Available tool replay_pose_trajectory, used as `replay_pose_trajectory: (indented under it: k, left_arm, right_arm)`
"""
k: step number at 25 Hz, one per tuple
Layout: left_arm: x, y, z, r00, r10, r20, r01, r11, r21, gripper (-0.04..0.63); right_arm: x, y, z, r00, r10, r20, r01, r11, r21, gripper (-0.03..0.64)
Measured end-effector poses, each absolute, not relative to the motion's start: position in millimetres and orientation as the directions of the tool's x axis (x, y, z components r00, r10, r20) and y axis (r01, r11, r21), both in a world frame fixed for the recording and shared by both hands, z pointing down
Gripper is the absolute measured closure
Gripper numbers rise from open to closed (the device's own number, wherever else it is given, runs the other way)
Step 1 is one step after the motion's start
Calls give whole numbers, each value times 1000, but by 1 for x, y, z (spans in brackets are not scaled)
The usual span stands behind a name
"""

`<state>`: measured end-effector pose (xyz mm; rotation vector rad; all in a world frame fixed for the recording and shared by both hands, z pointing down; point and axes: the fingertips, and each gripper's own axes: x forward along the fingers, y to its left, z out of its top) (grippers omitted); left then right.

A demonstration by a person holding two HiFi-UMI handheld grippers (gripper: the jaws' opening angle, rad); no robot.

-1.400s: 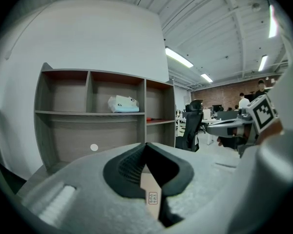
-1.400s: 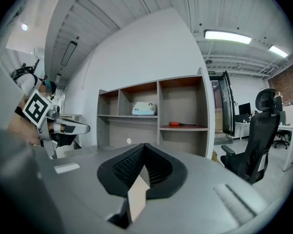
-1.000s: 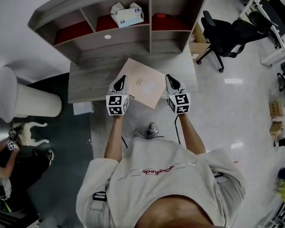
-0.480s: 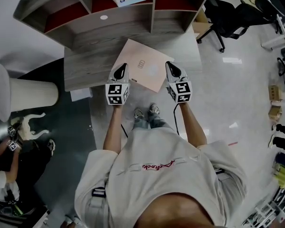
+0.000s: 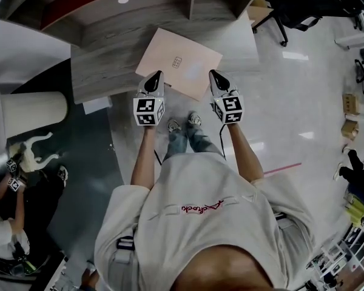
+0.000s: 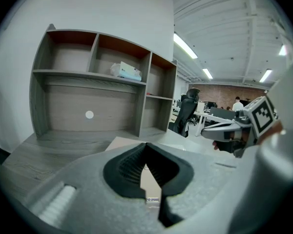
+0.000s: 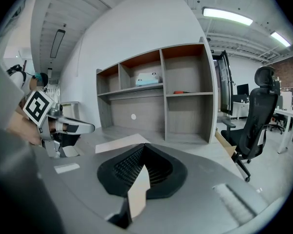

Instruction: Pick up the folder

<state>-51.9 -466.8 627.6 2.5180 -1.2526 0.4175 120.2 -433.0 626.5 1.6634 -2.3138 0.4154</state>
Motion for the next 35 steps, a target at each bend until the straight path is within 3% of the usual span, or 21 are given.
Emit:
replay_pose_trajectory:
  k: [29, 31, 35]
  left_arm:
    - [-36, -408, 715, 597, -629, 498, -787, -579, 212, 595]
    - [-34, -406, 718, 599, -625, 501, -786, -579, 217, 595]
    - [-32, -402, 721, 603, -616, 507, -780, -589, 212, 595]
  right_arm:
    - [101, -368, 724, -350, -788, 507, -936, 272, -223, 609]
    - [102, -366, 728, -368, -790, 491, -924, 249, -292, 609]
    - [108, -364, 731, -429, -810, 399, -793, 127, -595, 609]
